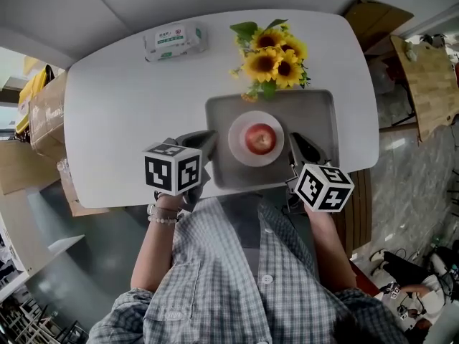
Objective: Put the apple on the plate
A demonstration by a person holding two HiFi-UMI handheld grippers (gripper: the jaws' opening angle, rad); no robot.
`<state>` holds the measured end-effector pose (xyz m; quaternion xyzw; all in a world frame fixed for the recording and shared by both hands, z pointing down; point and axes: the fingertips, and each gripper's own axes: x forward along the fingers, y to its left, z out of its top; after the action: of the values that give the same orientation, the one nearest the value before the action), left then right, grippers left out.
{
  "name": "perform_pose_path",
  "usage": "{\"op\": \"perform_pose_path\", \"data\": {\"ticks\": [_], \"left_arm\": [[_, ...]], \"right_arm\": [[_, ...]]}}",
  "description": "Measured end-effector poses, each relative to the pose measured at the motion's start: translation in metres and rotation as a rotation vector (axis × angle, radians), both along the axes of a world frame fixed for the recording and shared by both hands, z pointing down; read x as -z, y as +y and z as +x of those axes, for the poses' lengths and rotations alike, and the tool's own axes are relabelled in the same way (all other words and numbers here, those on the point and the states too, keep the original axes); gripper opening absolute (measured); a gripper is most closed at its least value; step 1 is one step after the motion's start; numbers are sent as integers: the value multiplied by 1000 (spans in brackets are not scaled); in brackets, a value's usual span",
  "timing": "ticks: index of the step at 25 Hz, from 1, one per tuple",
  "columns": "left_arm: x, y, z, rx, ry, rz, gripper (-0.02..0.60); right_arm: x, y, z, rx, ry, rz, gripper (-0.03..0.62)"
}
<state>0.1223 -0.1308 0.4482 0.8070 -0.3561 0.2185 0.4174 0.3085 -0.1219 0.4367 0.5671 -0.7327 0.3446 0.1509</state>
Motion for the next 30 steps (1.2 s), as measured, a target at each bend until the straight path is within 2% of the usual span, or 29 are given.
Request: {"op": "perform_pose_path", "data": {"ticks": [6, 10, 16, 19, 23, 30], "left_arm": [[52, -2, -2, -10, -44, 272, 9], [83, -4, -2, -15, -38, 393, 9], [139, -1, -4, 21, 5, 564, 9], [156, 4, -6, 22, 0, 614, 9], [163, 10, -7, 10, -56, 662, 9], [168, 26, -12, 44, 15, 628, 8]], "right_arm": [[54, -1, -23, 119, 108, 174, 37], [83, 0, -34, 151, 133, 264, 37], [120, 4, -40, 174, 138, 366, 37], [131, 3, -40, 166, 103, 389, 37], [145, 0, -38, 156, 80, 422, 37], [171, 10, -46, 203, 102, 505, 35]]}}
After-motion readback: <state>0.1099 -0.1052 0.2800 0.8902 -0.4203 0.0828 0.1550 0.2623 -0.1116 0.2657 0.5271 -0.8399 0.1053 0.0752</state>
